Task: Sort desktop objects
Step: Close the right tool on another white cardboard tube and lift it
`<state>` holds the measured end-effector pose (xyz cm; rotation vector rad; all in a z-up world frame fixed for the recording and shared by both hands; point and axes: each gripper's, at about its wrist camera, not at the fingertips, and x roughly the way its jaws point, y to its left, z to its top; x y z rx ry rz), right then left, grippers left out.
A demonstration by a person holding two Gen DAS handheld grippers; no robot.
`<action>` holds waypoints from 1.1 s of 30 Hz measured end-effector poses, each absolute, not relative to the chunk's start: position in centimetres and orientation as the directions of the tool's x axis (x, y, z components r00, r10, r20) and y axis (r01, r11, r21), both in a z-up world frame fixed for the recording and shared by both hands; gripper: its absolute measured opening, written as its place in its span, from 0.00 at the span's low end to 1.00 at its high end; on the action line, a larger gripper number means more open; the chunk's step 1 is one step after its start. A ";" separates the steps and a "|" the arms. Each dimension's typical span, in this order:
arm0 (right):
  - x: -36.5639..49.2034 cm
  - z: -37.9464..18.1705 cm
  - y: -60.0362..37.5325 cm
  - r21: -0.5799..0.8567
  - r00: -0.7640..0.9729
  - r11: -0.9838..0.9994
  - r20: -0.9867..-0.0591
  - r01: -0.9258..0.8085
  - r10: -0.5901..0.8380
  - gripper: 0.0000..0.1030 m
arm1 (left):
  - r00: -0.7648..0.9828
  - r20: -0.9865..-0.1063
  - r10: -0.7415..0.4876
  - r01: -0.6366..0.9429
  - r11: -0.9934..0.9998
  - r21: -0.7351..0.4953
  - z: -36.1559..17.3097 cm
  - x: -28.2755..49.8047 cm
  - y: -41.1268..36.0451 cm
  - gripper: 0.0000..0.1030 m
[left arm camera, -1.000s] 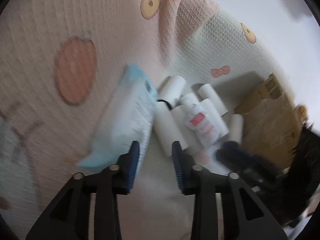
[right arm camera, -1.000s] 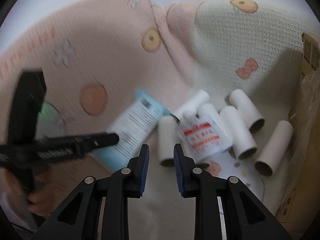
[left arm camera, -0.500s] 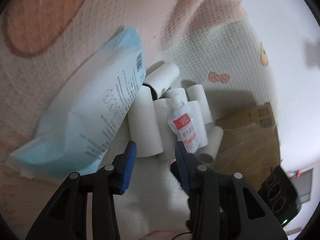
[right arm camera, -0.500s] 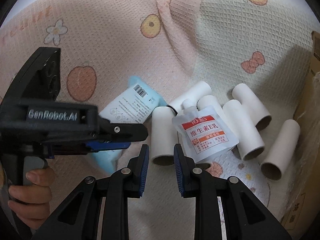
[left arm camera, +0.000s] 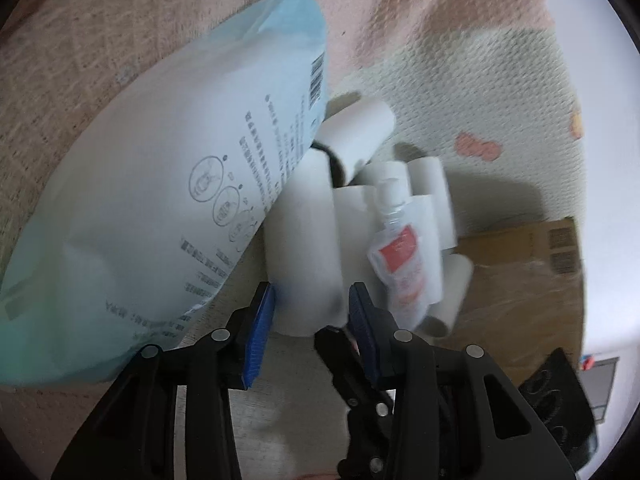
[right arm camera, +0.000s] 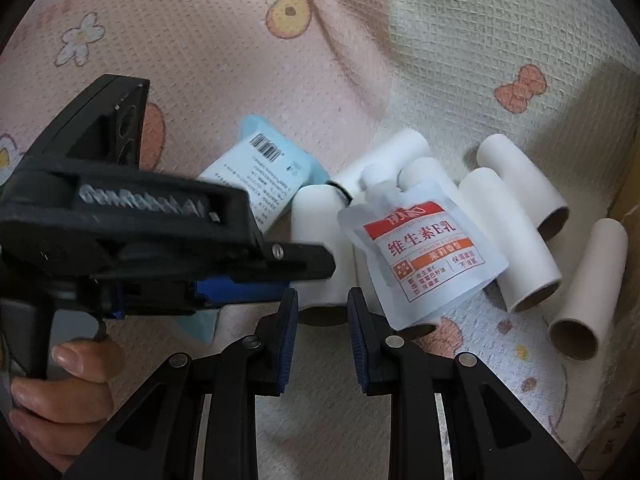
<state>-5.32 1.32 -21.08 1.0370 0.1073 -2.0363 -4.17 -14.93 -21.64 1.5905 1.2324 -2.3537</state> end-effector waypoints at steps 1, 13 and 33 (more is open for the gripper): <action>-5.5 -21.2 1.3 0.282 -0.312 -0.654 -0.704 0.702 -0.638 0.21 | -0.462 -0.806 0.369 0.448 -0.687 -0.572 -21.8 -4.3 -14.9 0.41; -5.9 -21.4 1.1 0.276 -0.301 -0.647 -0.713 0.711 -0.634 0.25 | -0.451 -0.805 0.386 0.449 -0.681 -0.578 -21.9 -4.2 -14.3 0.40; -2.3 -20.7 1.5 0.310 -0.186 -0.615 -0.771 0.725 -0.609 0.25 | -0.422 -0.826 0.374 0.444 -0.709 -0.548 -21.3 -0.1 -12.5 0.43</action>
